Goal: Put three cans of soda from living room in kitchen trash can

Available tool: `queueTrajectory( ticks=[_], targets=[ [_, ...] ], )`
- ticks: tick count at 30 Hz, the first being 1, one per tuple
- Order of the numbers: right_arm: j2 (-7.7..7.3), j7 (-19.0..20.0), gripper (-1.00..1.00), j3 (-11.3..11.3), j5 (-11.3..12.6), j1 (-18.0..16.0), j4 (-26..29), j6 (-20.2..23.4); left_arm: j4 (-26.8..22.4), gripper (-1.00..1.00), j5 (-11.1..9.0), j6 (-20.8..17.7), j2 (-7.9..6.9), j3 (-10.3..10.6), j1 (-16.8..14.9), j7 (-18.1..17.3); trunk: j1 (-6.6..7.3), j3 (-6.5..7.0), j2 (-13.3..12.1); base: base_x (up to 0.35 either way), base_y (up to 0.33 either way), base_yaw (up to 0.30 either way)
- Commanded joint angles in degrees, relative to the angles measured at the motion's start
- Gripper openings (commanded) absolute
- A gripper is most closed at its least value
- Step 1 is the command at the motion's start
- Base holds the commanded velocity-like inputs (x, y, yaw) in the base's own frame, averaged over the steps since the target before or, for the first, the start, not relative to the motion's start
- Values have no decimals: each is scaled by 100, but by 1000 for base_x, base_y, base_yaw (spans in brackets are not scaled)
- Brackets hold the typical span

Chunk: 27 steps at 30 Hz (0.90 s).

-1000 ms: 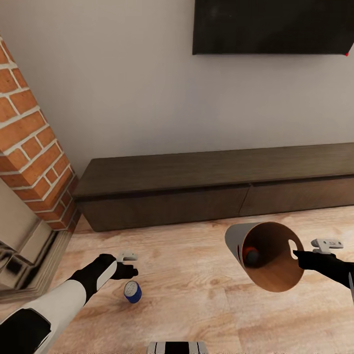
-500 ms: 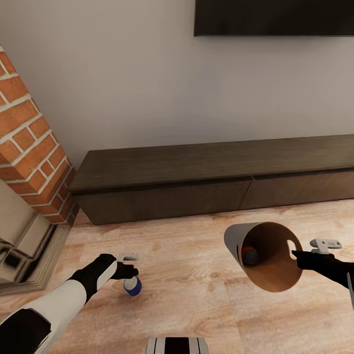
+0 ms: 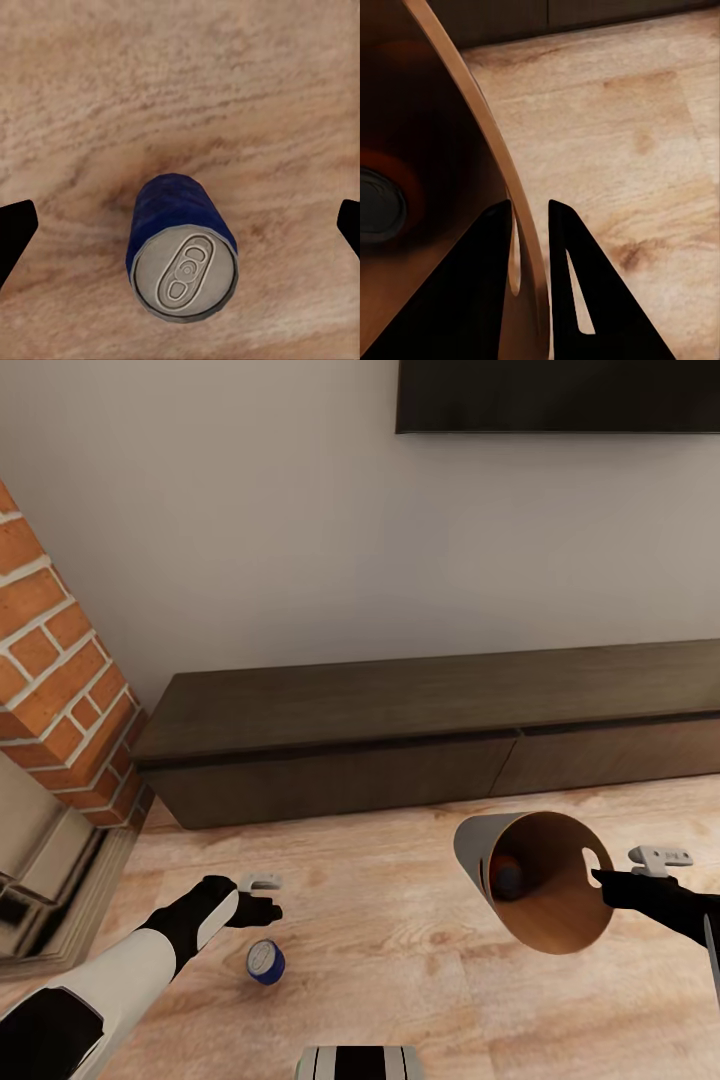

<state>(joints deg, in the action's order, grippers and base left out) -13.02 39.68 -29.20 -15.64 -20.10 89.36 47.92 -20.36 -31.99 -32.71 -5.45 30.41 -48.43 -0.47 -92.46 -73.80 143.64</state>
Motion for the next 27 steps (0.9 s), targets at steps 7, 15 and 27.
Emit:
queueTrajectory(
  ticks=[7, 15, 27],
  targets=[
    [1, 22, -100, 2, 113, -2, 3, 34, -3, 100, -1, 1, 0, 0, 0, -2, -7, -66, 4, 23, 0, 0],
    [1, 22, -100, 2, 110, -2, 3, 34, 3, 100, 0, 2, -2, 0, 0, 1, -28, -243, 15, 2, 0, 0],
    [1, 22, -100, 2, 110, -2, 3, 35, 7, 100, -6, 5, 24, 0, 0, 3, -43, -376, 23, 0, 0, 0]
  ],
)
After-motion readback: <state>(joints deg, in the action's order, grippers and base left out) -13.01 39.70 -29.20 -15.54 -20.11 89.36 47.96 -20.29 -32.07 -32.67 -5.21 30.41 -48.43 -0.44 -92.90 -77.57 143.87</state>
